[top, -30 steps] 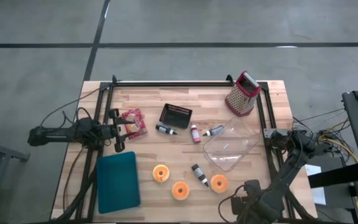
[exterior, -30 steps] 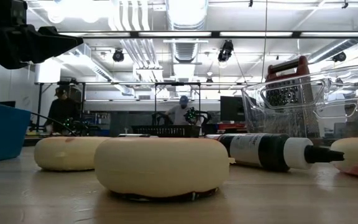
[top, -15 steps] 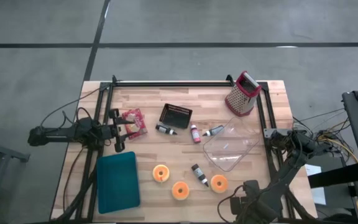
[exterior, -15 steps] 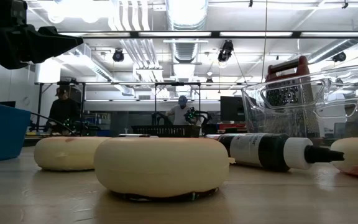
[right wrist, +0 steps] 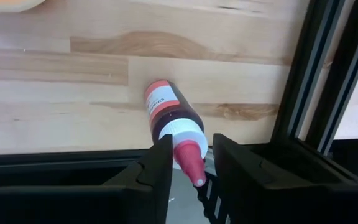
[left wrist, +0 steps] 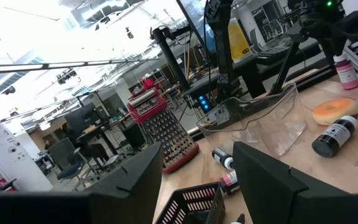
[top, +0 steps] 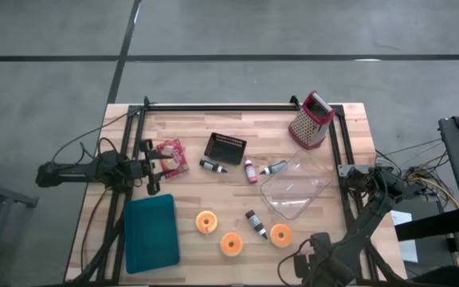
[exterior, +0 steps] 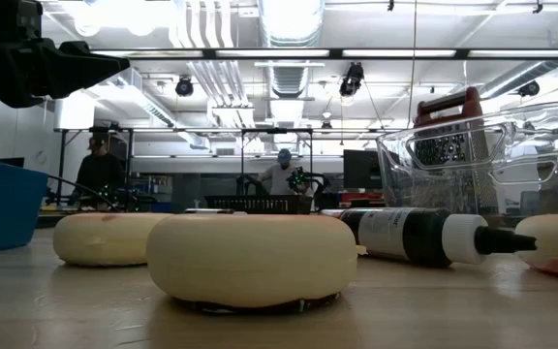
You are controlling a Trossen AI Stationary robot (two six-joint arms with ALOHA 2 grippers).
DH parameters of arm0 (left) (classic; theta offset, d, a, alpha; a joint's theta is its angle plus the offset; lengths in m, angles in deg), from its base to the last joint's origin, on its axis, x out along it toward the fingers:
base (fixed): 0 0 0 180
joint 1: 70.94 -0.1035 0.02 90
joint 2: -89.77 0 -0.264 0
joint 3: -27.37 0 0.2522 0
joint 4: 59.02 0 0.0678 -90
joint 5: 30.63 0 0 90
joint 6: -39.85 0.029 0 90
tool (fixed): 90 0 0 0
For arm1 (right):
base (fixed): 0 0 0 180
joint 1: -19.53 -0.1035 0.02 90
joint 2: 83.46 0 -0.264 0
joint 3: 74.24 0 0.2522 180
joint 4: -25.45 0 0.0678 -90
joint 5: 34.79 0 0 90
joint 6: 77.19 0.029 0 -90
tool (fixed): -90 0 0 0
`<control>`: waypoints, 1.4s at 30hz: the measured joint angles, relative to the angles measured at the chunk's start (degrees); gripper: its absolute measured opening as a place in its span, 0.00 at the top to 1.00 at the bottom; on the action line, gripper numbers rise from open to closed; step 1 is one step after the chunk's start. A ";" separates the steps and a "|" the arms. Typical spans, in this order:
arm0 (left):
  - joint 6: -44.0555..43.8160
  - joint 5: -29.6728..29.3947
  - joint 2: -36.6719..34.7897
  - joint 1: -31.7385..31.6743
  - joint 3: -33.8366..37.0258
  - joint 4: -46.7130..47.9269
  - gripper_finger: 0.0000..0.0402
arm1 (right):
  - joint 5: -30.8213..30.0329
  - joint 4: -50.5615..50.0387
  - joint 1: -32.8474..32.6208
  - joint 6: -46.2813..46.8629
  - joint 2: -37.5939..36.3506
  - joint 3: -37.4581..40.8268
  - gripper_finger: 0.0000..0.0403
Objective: Pick & Place Food Item
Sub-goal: Put the bottom pink food coloring bottle into the transparent bin
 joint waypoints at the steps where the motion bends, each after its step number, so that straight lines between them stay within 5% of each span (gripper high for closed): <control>1: 0.00 0.01 0.00 0.02 0.00 0.00 0.50 | 0.00 -0.04 0.00 -0.07 0.00 0.02 0.75; 11: 0.00 0.01 0.00 0.00 0.00 0.00 0.50 | -0.05 -0.11 0.00 -1.13 0.00 0.02 0.84; 42: 0.00 -0.01 0.00 0.02 0.00 0.00 0.50 | 0.68 -0.13 0.00 -1.38 -0.02 -0.33 0.88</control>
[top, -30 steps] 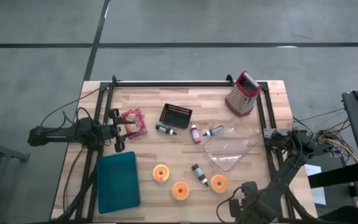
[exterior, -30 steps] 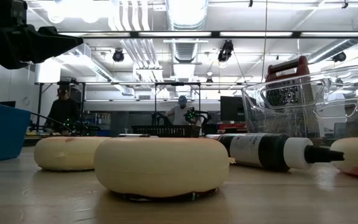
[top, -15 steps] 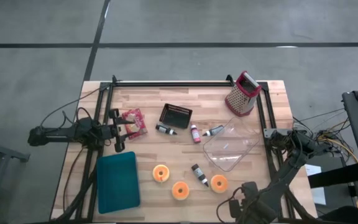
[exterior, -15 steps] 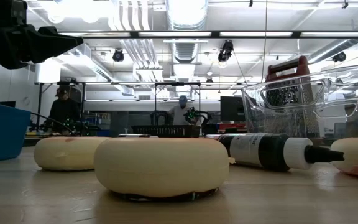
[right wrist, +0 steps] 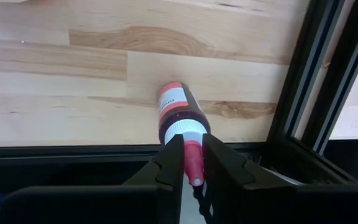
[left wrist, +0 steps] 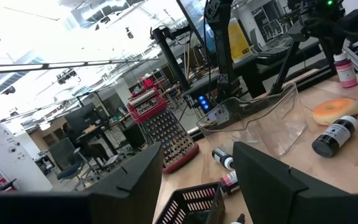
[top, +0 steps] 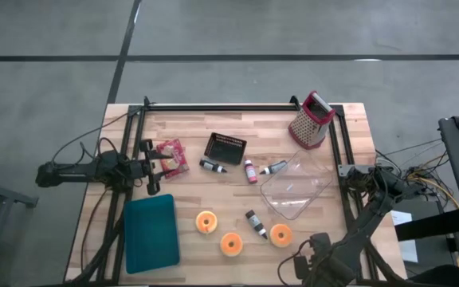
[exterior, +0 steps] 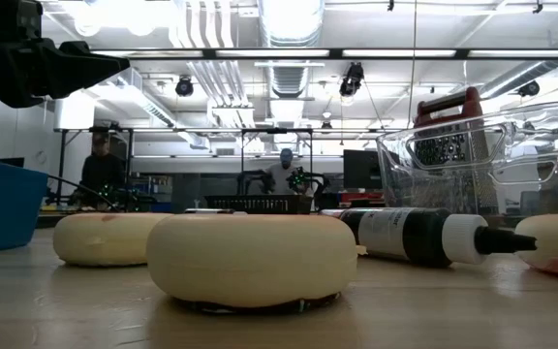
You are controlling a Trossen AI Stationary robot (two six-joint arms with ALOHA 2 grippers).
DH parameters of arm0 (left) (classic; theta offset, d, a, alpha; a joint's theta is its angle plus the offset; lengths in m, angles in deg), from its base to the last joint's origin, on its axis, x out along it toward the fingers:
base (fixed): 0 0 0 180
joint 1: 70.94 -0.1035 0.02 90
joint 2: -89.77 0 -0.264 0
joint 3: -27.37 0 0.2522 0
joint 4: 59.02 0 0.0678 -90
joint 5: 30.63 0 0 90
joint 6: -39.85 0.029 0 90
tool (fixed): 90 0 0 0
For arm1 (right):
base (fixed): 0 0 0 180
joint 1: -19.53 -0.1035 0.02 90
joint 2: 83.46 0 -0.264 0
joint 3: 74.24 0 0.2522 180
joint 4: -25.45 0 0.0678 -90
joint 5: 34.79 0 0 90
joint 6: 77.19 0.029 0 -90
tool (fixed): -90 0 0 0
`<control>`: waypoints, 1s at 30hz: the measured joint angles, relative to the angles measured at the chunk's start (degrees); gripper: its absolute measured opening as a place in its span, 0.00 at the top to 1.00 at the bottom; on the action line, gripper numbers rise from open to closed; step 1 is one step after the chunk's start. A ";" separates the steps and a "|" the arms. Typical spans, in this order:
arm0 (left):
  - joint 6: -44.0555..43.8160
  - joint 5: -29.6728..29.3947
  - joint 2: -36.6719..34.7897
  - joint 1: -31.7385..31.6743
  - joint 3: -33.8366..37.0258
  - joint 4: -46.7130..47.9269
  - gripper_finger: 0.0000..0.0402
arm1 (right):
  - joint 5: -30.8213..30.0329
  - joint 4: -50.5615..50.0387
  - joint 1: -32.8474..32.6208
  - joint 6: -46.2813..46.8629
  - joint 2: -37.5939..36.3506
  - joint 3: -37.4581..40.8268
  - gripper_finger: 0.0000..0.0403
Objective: Pick & Place Food Item
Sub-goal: Put the bottom pink food coloring bottle into the transparent bin
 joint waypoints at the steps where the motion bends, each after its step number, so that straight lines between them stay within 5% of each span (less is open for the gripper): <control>1: 0.00 0.00 0.00 -0.02 0.00 0.00 0.50 | 0.24 0.00 0.00 0.00 0.00 0.00 0.88; 30: 0.00 0.01 0.00 -0.02 0.00 -0.02 0.50 | -2.43 -3.11 -1.22 -0.47 0.00 -0.63 0.80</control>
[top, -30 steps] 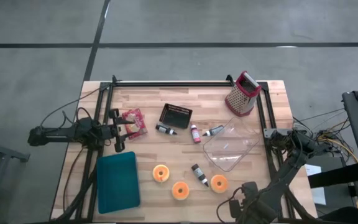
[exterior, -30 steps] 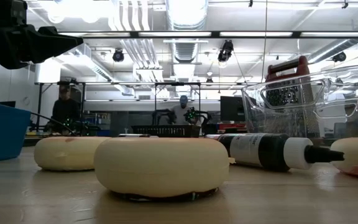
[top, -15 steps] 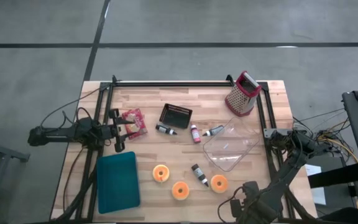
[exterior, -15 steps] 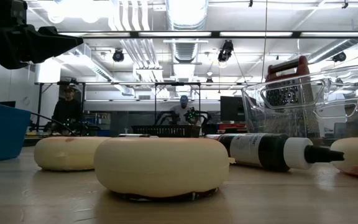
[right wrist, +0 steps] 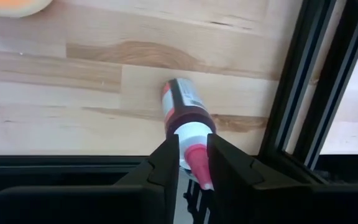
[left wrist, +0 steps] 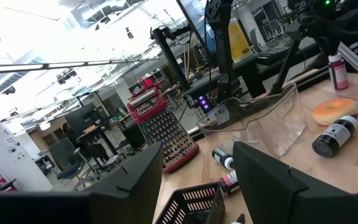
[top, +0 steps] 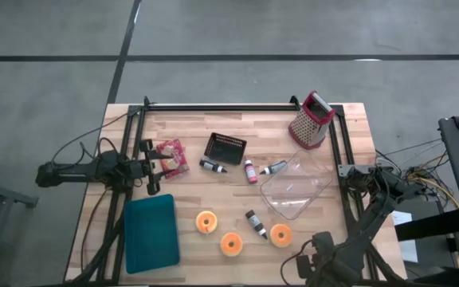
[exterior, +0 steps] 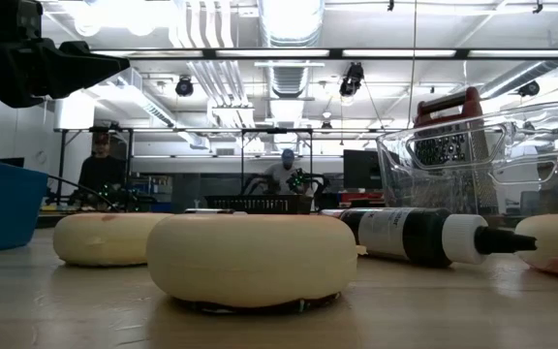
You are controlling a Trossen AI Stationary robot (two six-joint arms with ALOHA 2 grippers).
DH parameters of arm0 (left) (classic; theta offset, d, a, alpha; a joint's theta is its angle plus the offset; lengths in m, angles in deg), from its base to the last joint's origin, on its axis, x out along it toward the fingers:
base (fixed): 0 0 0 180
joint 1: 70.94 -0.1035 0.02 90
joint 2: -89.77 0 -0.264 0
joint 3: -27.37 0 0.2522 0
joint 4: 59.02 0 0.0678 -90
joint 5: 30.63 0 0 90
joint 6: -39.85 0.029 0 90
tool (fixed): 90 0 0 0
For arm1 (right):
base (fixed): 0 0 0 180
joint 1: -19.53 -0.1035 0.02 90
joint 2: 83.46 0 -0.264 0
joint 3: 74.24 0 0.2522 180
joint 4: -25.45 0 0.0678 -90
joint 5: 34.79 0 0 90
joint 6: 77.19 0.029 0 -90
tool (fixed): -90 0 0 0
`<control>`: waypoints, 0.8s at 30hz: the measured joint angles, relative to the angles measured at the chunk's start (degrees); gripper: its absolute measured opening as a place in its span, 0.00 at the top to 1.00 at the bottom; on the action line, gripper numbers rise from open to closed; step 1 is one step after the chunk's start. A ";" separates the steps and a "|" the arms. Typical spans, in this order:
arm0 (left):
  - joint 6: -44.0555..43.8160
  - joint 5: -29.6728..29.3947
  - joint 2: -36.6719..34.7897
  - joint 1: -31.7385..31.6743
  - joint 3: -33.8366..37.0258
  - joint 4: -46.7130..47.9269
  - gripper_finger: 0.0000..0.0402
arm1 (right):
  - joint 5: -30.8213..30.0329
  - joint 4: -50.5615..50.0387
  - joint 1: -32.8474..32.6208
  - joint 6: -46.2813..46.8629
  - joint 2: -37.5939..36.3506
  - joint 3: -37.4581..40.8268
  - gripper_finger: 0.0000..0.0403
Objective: Pick & Place Food Item
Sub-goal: Put the bottom pink food coloring bottle into the transparent bin
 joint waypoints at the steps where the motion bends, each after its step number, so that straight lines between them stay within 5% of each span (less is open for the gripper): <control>1: 0.00 -0.01 0.00 0.00 0.01 0.01 0.50 | 0.00 -0.06 0.00 0.01 0.00 0.00 0.79; 24: 0.00 0.00 0.00 0.00 0.01 0.02 0.50 | -1.39 -2.95 -0.01 0.69 -1.97 -1.38 0.63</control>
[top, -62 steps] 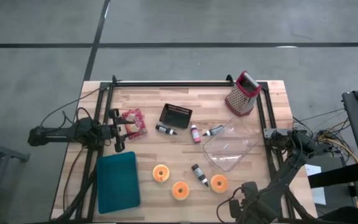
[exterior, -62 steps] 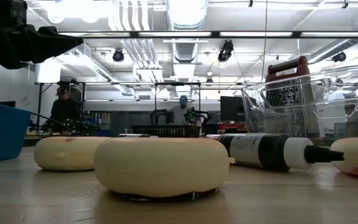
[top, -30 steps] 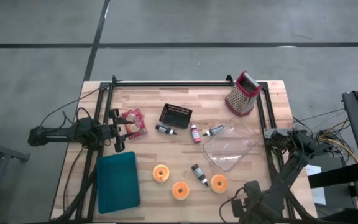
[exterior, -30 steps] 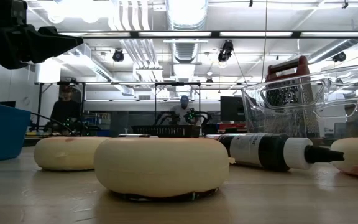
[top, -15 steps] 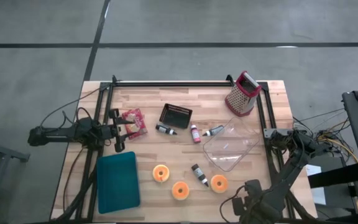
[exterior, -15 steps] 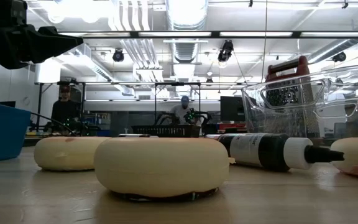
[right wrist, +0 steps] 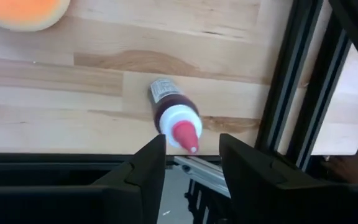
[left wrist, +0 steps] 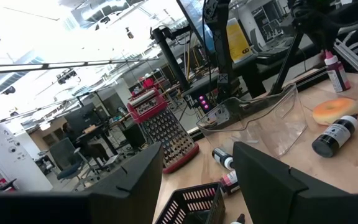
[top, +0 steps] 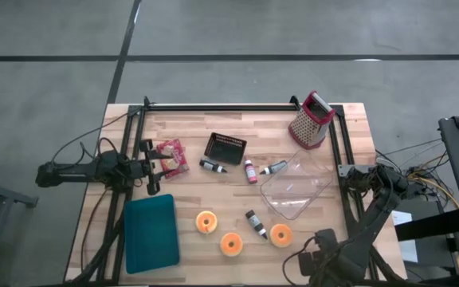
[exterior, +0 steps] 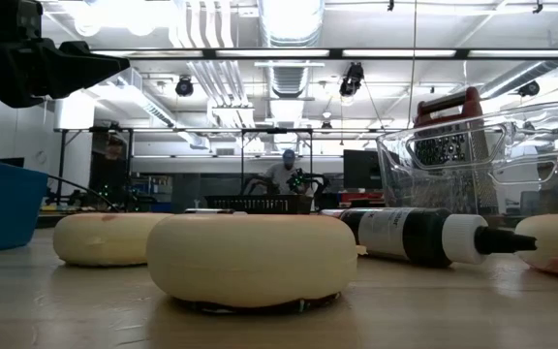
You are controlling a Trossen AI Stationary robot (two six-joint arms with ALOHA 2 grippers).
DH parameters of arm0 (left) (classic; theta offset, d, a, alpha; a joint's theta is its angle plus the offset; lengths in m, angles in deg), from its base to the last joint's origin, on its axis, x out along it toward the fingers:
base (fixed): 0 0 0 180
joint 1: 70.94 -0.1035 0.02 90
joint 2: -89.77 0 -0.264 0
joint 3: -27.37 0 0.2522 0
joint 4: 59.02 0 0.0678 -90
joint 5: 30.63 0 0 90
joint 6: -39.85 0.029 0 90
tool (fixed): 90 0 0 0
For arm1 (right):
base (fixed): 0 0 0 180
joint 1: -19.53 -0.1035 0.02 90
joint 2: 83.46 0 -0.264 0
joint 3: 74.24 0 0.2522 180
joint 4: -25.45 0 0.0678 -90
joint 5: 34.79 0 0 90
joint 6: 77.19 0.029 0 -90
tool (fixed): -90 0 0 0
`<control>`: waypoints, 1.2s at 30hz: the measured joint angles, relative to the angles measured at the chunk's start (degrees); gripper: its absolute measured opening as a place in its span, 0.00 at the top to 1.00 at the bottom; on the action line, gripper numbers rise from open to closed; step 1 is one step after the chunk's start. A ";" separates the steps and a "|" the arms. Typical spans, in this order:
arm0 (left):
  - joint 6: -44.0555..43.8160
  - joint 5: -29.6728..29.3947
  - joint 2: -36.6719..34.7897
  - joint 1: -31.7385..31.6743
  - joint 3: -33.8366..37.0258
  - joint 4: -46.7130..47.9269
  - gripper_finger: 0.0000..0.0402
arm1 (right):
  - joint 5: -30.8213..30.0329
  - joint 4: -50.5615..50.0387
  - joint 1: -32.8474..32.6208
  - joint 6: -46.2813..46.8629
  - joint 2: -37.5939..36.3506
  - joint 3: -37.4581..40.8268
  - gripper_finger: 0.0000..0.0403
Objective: Pick & Place Food Item
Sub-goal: Put the bottom pink food coloring bottle into the transparent bin
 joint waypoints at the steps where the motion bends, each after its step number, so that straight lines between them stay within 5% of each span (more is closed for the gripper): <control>1: 0.00 -0.01 0.00 0.00 -0.01 0.00 0.50 | -0.10 0.03 -0.01 0.00 0.00 -0.21 0.61; 11: 0.00 0.01 0.00 0.01 0.00 0.04 0.50 | -5.70 0.16 -2.69 -0.14 -0.04 -3.38 0.53; 36: 0.00 0.01 0.00 0.00 0.01 0.06 0.50 | -5.48 1.31 -4.41 0.42 0.11 1.42 0.50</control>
